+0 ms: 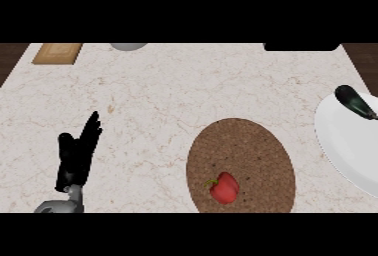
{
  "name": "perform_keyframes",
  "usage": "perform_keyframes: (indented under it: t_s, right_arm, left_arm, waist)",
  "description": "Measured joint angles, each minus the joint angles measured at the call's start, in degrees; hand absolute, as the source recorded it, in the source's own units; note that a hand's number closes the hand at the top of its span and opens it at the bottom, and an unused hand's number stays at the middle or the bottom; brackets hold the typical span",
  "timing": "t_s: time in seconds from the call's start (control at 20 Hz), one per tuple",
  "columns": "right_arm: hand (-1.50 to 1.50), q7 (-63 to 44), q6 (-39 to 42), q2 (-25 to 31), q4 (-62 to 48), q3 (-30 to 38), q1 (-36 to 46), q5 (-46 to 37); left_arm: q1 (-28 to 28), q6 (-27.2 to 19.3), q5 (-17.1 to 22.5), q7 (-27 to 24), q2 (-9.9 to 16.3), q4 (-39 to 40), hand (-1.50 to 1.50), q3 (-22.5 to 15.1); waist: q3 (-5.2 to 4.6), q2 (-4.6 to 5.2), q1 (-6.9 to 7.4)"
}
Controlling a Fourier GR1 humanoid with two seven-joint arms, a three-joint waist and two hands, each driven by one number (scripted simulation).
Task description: Pick the eggplant from the placemat and place it in the plate
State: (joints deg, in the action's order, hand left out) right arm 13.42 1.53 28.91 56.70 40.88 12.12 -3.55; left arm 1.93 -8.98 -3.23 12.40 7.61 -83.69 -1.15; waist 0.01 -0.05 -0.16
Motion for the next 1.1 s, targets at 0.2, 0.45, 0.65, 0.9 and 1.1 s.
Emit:
perform_keyframes:
  t_s: [0.2, 0.45, 0.65, 0.9, 1.1]
  right_arm:
    - [-1.50, 3.63, -0.75, -0.62, -0.94, -1.37, -1.26, 0.89]
    - [-1.50, 3.05, -4.01, -0.98, -1.67, -3.59, -1.13, 0.62]
    - [-1.50, 4.56, -6.28, -0.44, -4.87, -4.45, -1.29, 0.02]
    - [-1.50, 5.68, -8.25, 1.18, -8.15, -5.31, -1.00, 0.05]
    - [-1.50, 4.06, -9.78, 1.92, -8.13, -6.29, -1.46, 0.11]
  left_arm:
    - [-0.58, 0.37, -0.43, -0.18, -0.63, -0.43, 0.00, 0.02]
    - [-2.10, 0.37, -1.58, 0.64, -1.31, -2.58, 0.00, -0.49]
    - [-1.57, 0.63, -1.87, -1.33, -1.84, -0.01, 0.00, 0.06]
    - [0.14, 0.74, -2.13, -0.08, -2.11, 0.14, 0.00, 0.70]
    - [-0.72, 1.27, -1.97, -0.26, -2.33, -0.29, 0.00, 1.02]
  waist:
    - [0.00, 0.03, 0.15]
    - [-0.01, 0.04, 0.27]
    - [0.00, 0.06, 0.26]
    - [0.00, 0.06, 0.25]
    - [0.01, 0.05, 0.25]
